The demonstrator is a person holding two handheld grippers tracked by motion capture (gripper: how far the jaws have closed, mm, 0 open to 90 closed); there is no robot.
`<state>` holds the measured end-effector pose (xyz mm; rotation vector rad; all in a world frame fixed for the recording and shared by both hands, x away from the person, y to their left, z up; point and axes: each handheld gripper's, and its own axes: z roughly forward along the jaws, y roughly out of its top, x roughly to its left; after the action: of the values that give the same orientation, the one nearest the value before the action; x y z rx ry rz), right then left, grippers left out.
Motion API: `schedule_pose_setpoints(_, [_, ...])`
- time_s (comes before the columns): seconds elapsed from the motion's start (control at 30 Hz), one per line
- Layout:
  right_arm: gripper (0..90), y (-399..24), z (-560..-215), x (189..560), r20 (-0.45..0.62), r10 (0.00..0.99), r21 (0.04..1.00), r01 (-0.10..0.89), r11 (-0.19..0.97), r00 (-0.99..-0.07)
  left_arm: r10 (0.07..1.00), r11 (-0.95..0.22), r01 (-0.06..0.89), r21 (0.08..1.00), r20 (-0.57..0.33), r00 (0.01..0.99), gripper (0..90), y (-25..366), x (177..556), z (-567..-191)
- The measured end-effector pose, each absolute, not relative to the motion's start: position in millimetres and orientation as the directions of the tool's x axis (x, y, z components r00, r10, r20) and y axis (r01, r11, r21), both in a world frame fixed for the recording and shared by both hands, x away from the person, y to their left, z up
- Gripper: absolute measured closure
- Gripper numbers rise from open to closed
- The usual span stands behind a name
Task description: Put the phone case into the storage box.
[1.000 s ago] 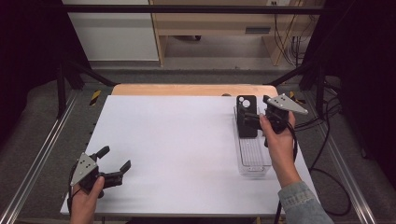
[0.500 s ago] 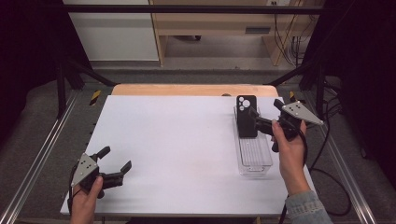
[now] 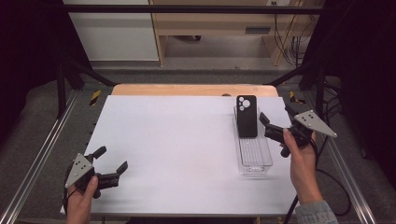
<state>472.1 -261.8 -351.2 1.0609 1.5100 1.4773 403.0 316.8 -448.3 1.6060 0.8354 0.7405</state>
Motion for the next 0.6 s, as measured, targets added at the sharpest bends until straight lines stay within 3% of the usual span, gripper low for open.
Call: schedule_pose_setpoints(0.6, [5.2, -280, -370, 451, -0.020, 0.937, 0.999, 0.030, 0.032, -0.349, 0.833, -0.112, 0.114, 0.987, 0.030, 0.552, 1.6, 317, 403, -447])
